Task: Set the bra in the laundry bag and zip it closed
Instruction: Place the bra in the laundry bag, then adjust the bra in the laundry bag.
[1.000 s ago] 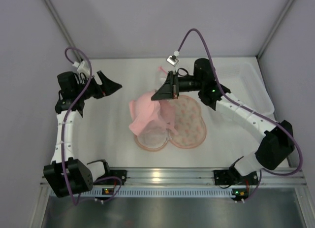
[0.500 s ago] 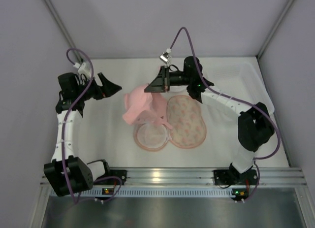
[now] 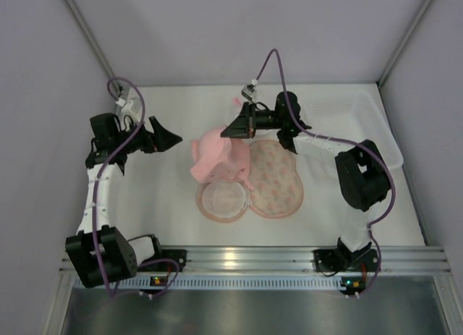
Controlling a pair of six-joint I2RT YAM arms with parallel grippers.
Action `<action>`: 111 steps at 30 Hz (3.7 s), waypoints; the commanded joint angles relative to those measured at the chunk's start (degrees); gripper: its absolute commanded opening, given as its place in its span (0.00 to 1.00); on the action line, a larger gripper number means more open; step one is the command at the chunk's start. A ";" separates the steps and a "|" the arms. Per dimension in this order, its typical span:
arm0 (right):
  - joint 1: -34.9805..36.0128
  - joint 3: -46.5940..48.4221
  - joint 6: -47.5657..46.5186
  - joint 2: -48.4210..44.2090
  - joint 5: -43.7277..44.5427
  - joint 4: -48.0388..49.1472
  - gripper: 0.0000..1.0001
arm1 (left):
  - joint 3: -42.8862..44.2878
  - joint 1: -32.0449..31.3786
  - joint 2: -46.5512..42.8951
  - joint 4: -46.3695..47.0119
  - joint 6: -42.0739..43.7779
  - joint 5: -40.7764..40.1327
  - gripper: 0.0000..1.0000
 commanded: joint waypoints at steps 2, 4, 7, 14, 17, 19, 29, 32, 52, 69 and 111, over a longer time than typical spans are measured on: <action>-0.57 -4.32 -1.23 -1.35 -1.69 4.87 0.00 | -1.45 0.22 -4.09 -2.36 10.08 3.76 0.99; -0.40 -7.91 -1.85 -2.58 -2.22 4.35 0.00 | -1.01 0.22 -4.09 -5.53 15.45 4.02 0.99; -0.31 -13.27 -5.34 -5.56 -2.31 2.25 0.00 | -1.71 0.04 -5.05 -9.41 21.07 4.03 0.99; -0.22 -21.99 -11.17 -10.41 -1.79 -4.71 0.00 | -5.58 -4.79 -10.41 -18.46 37.41 1.05 0.99; -0.22 -23.05 -10.30 -10.24 -0.91 -4.53 0.00 | -9.43 -12.32 -15.59 -19.26 42.87 -3.68 0.99; -0.31 -23.57 -6.44 -9.71 -0.12 -1.29 0.00 | -12.94 -16.37 -20.84 -18.74 45.42 -5.72 0.99; 1.18 -25.95 2.54 -7.95 2.52 7.77 0.00 | -21.40 -22.72 -37.49 -13.98 66.60 -12.15 0.99; 1.19 -24.64 3.51 -7.16 2.70 8.04 0.00 | -22.02 -23.60 -36.53 -11.62 69.34 -13.37 0.99; -2.50 -2.76 -2.99 4.26 -6.35 2.85 0.00 | -14.81 -35.91 -16.40 5.79 49.66 -26.83 0.99; 0.65 -19.97 -26.70 0.76 -2.23 5.54 0.00 | -16.48 -35.73 -22.01 6.94 38.84 -33.85 0.99; -9.27 -10.15 -43.25 -11.82 7.18 -43.15 0.65 | -7.26 -14.29 5.83 2.36 5.80 -9.26 0.83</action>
